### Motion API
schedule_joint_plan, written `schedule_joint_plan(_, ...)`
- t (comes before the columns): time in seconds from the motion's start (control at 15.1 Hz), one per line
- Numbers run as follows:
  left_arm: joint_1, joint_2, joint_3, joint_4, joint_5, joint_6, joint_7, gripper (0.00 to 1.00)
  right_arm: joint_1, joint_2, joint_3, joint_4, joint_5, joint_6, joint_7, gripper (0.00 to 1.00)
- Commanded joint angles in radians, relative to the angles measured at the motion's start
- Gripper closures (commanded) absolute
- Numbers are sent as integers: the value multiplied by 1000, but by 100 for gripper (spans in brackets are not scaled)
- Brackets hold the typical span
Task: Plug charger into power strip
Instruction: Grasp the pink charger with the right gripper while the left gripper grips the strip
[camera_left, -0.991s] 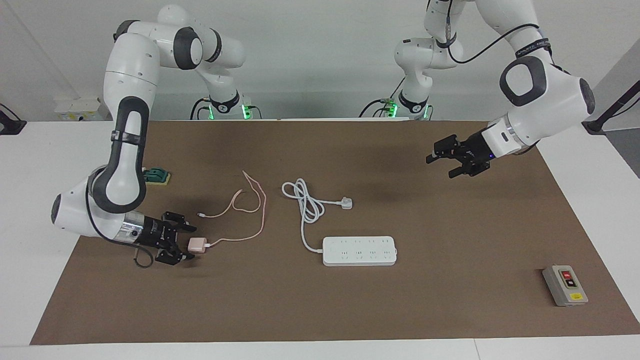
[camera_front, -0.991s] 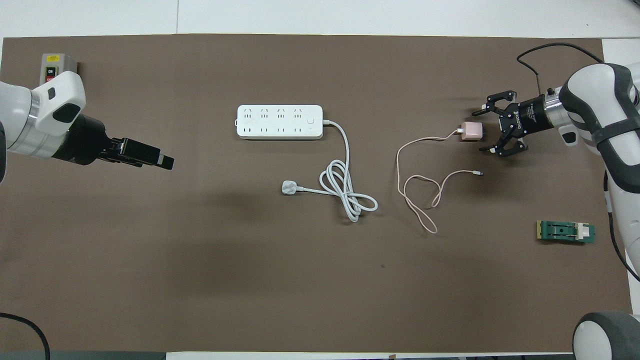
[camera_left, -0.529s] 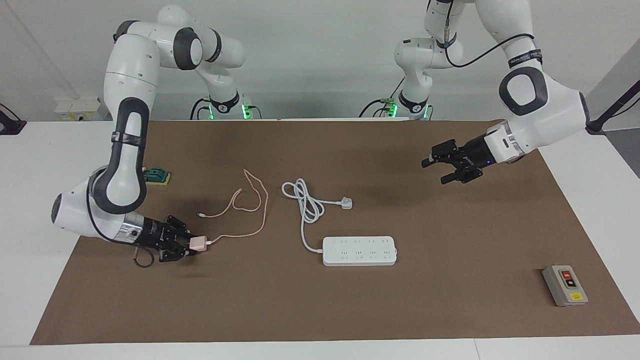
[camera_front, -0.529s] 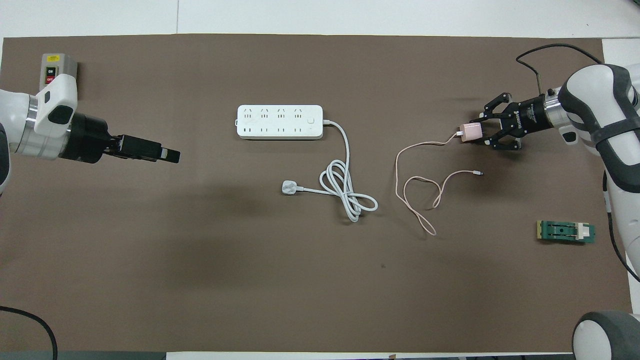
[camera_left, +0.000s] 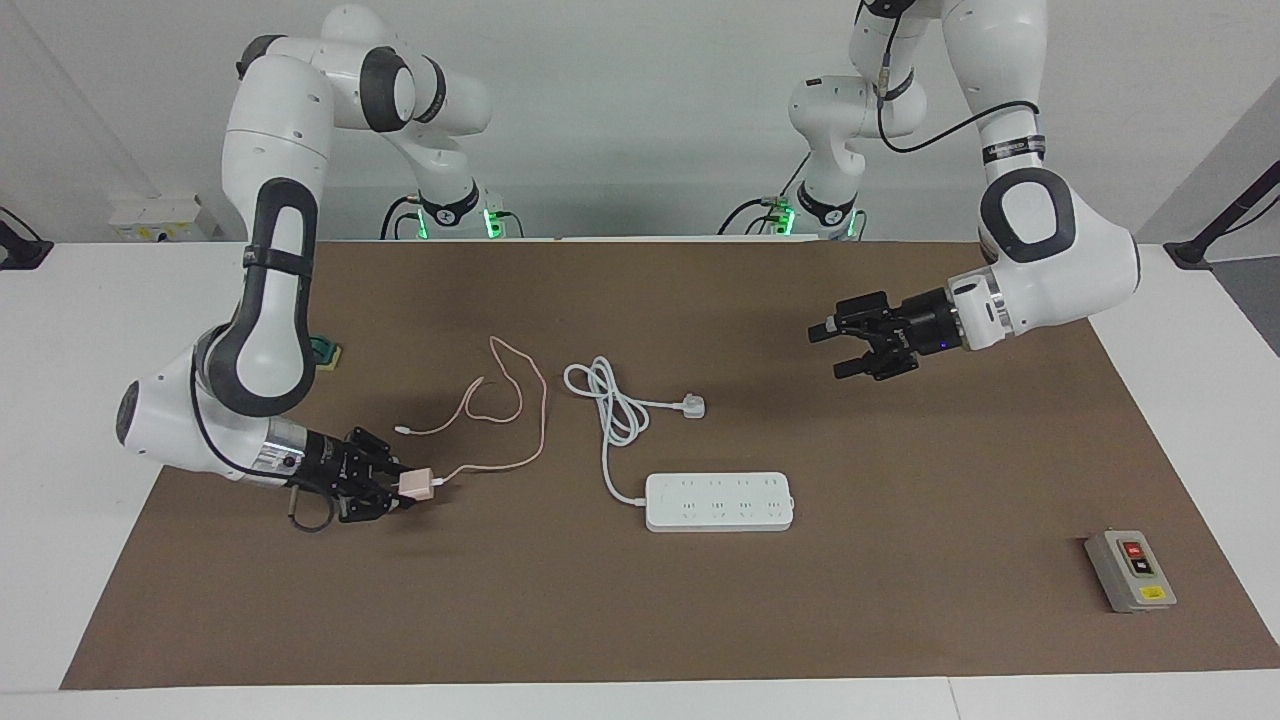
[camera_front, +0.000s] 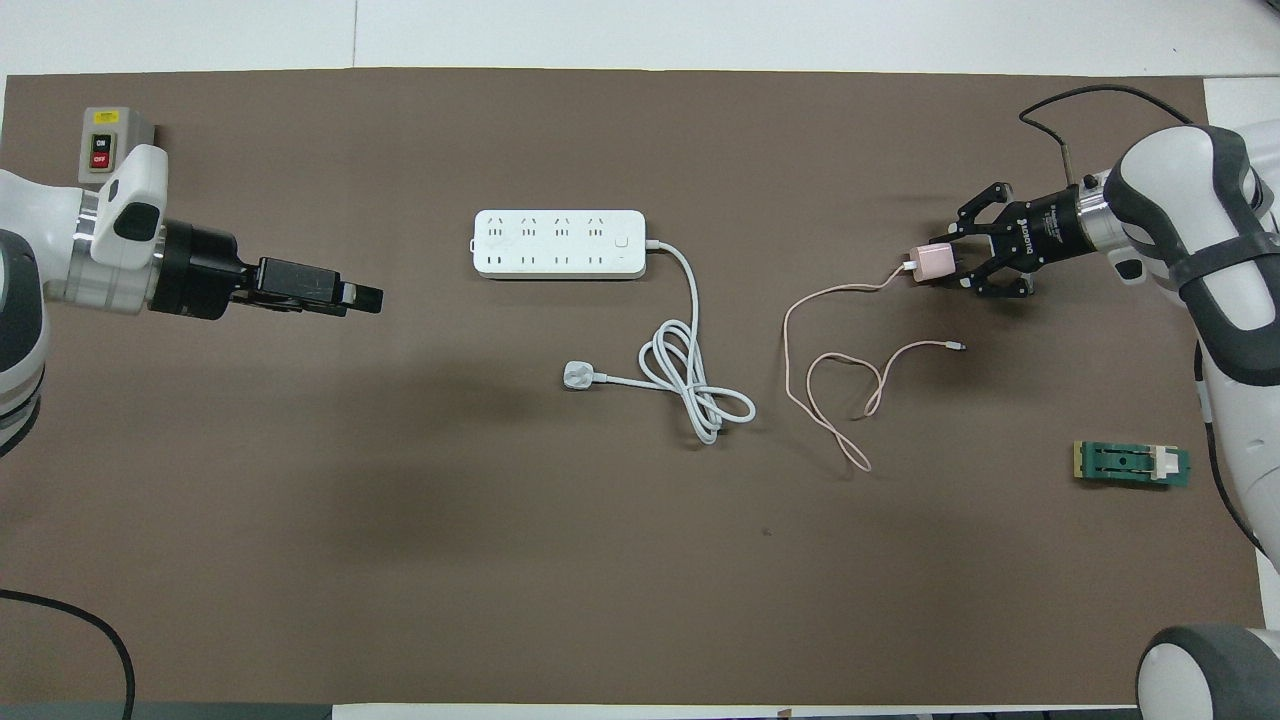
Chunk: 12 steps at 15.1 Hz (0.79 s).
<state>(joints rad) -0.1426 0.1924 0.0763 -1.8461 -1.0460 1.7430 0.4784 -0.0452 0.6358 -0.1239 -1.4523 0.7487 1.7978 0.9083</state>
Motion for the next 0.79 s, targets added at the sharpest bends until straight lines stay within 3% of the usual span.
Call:
schedule_joint_plan(0.0,-32,30,8,14,-93,18,25,0,34,-53,4,64,3,-64,150,100)
schedule_joint_plan(0.4,-61,122,8,25,-316,24,161,0,209,-84,15,171,23,-60,470,100)
schedule_joint_plan(0.73,-75,194,6,93,-382,24,212,0,375,-76,15,196,31,96,645,100)
